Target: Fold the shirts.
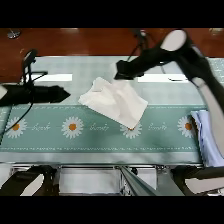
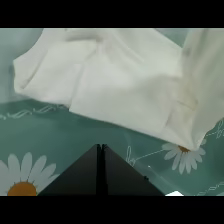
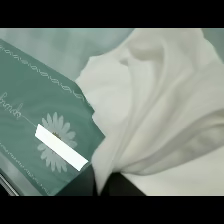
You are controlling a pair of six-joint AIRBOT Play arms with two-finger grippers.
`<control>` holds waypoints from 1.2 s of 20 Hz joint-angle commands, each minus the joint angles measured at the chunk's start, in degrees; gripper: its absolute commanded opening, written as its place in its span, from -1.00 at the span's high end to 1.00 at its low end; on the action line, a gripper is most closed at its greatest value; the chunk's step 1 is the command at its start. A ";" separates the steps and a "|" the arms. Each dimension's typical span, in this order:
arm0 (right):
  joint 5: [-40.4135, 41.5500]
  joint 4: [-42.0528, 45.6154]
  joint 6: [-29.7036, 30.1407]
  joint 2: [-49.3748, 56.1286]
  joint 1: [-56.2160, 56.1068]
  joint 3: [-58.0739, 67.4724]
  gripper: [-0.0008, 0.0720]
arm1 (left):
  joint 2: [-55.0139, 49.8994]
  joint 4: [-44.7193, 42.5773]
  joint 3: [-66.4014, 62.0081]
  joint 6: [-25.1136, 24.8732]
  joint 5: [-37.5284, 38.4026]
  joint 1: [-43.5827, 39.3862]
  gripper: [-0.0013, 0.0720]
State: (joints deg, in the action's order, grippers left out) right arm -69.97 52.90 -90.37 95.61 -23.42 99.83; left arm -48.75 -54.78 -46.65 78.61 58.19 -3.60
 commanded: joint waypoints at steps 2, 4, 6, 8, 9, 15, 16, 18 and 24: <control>1.31 -2.64 -6.73 21.42 -6.34 19.78 0.93 | 12.94 3.08 15.89 3.32 -5.07 2.25 0.92; 4.94 -10.45 -6.78 25.59 -6.82 20.37 0.64 | 12.72 5.55 18.16 3.30 -8.00 2.10 0.92; 5.99 -15.28 -5.64 27.54 -6.27 20.37 -0.74 | 11.65 5.55 18.40 3.32 -10.36 2.03 0.92; 4.15 -18.49 -4.26 26.27 -3.28 20.39 -0.74 | 11.23 5.55 18.40 3.30 -11.28 2.03 0.92; 1.86 -20.09 -3.50 24.70 -0.87 20.39 -0.74 | 11.17 5.55 18.40 3.30 -11.17 2.03 0.92; -23.26 3.63 3.34 2.16 17.97 13.64 -0.74 | 11.17 5.55 18.40 3.04 -11.15 2.03 0.92; -21.66 11.91 3.61 -4.17 19.80 6.27 -0.74 | 11.17 5.55 18.40 3.04 -11.21 2.03 0.92; -8.48 16.31 -0.37 -17.33 23.10 -15.06 -0.74 | 11.15 5.55 18.40 3.02 -11.28 2.03 0.92; 27.98 -8.46 -7.78 -34.05 20.17 -66.07 -0.74 | 10.62 5.55 18.40 3.06 -11.34 2.03 0.92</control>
State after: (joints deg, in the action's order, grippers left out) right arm -56.77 54.89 -97.27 67.02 -1.85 52.38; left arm -37.76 -49.23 -28.29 81.67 46.89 -1.61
